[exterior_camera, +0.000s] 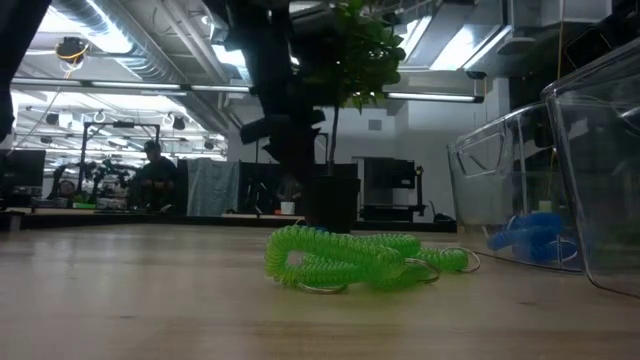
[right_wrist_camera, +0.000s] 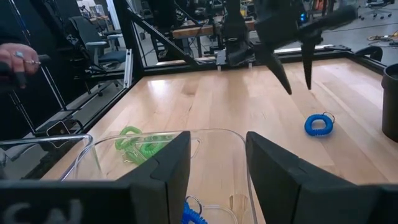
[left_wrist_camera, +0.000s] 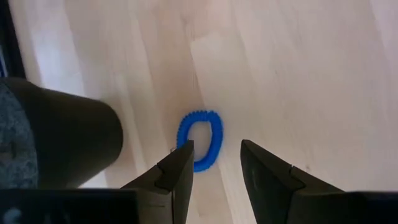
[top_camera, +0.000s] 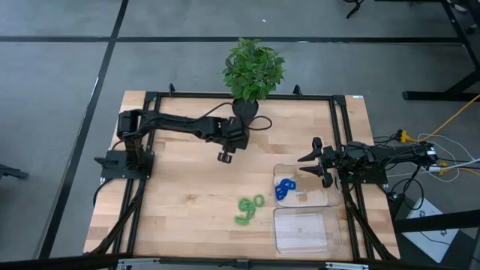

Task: Sort spring keychains
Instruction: Put the blue spring keychain in the top transparent bin

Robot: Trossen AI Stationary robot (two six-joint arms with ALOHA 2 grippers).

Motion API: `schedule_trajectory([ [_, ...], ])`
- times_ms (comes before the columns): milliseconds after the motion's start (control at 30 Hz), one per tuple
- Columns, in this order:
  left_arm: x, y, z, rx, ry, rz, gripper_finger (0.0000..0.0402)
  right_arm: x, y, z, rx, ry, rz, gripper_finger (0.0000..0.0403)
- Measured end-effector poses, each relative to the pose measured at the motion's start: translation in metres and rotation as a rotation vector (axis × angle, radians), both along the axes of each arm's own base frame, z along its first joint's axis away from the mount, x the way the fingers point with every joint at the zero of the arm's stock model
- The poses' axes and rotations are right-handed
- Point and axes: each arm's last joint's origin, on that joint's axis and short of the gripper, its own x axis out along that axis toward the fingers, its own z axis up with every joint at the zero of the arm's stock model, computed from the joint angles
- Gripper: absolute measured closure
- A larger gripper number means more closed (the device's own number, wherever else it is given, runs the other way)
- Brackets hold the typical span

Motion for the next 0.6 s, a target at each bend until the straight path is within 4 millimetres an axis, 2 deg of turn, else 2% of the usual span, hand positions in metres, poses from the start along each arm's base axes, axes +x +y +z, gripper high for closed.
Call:
schedule_trajectory([
  [367,0.01,0.019,-0.026,-0.042,-0.001,0.025,0.0274,0.0,0.0,0.0,0.0,0.0,0.0,0.0249],
  [600,0.011,0.018,-0.036,-0.106,0.02,0.005,0.0274,0.0,0.0,0.0,0.0,0.001,0.0,0.0249],
])
